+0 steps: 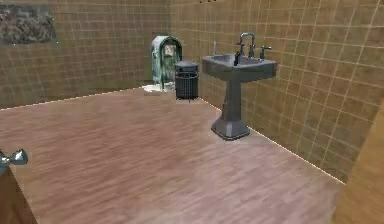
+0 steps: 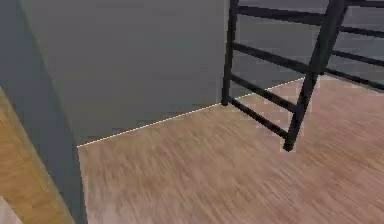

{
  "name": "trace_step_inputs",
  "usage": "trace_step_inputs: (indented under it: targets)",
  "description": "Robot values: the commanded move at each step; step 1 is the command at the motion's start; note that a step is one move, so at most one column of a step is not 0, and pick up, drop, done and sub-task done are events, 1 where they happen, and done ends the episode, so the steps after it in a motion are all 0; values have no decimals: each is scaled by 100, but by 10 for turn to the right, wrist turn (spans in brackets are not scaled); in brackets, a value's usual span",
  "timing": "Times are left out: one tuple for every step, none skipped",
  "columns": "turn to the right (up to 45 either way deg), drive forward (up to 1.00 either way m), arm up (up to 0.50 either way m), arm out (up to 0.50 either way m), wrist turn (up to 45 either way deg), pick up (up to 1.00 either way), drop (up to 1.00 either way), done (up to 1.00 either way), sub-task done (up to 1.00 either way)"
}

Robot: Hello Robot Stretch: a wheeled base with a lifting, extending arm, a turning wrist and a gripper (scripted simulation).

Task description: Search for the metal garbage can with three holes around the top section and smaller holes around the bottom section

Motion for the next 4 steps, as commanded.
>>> trace_step_inputs:
  targets:
    - [450,0,0,0,0,0,0,0,0]
    - [210,0,0,0,0,0,0,0,0]
    - [0,5,0,0,0,0,0,0,0]
    - [-450,0,0,0,0,0,0,0,0]
